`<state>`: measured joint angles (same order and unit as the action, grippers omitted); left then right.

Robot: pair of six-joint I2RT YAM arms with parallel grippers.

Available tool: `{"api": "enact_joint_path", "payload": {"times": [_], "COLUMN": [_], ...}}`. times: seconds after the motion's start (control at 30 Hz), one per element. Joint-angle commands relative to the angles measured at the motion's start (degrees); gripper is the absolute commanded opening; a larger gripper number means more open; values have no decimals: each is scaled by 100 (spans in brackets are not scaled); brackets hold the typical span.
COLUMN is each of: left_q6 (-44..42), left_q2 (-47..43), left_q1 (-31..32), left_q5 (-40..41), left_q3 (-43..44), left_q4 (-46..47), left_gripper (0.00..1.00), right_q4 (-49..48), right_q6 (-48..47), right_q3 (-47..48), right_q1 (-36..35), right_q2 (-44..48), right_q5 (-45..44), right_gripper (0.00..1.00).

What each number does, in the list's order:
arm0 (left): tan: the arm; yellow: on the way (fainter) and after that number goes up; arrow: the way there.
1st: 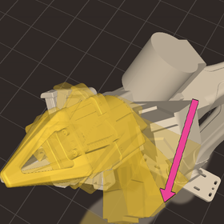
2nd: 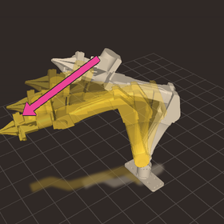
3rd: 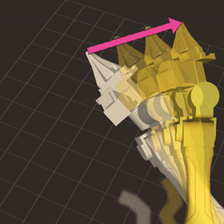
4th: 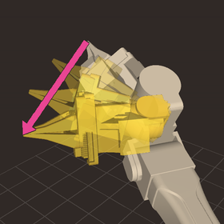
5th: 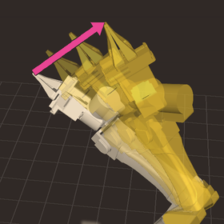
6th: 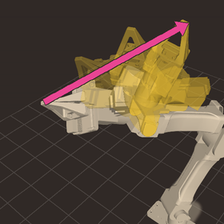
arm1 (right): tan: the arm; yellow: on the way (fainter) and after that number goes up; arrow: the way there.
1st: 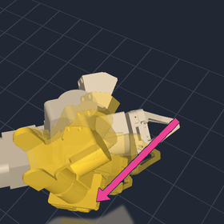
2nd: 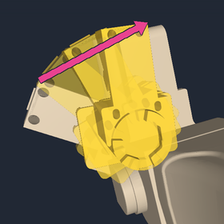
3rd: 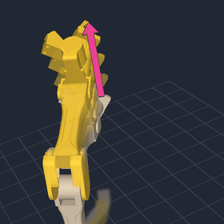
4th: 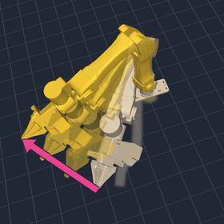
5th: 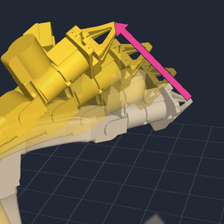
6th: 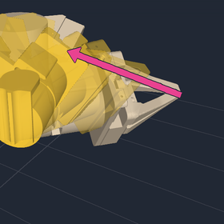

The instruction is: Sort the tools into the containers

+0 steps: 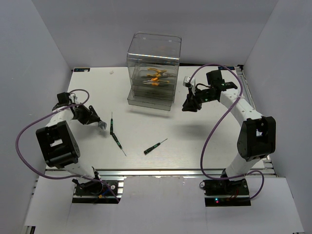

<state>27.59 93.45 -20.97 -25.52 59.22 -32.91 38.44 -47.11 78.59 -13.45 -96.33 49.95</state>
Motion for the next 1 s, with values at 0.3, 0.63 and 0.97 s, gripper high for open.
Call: {"api": "enact_joint_path", "payload": {"times": [0.3,0.63,0.97], "left_q6": [2141,4113,5623], "left_q2": [-1267,-891,-39], "left_q1": [1182,3264,3925], "left_q5": [-964,-191,776], "left_q3": [415,555,1074], "left_q4": [758,2253,2771], "left_gripper": [0,0,0], "right_q4": [-82,-143,-310], "right_q6": [-88,-105,-44], "right_q3": [-28,-168,-484], "right_q1": [62,150,247], "right_q2": [264,370,580], "right_q5": [172,217,287], "right_gripper": [38,38,38]}}
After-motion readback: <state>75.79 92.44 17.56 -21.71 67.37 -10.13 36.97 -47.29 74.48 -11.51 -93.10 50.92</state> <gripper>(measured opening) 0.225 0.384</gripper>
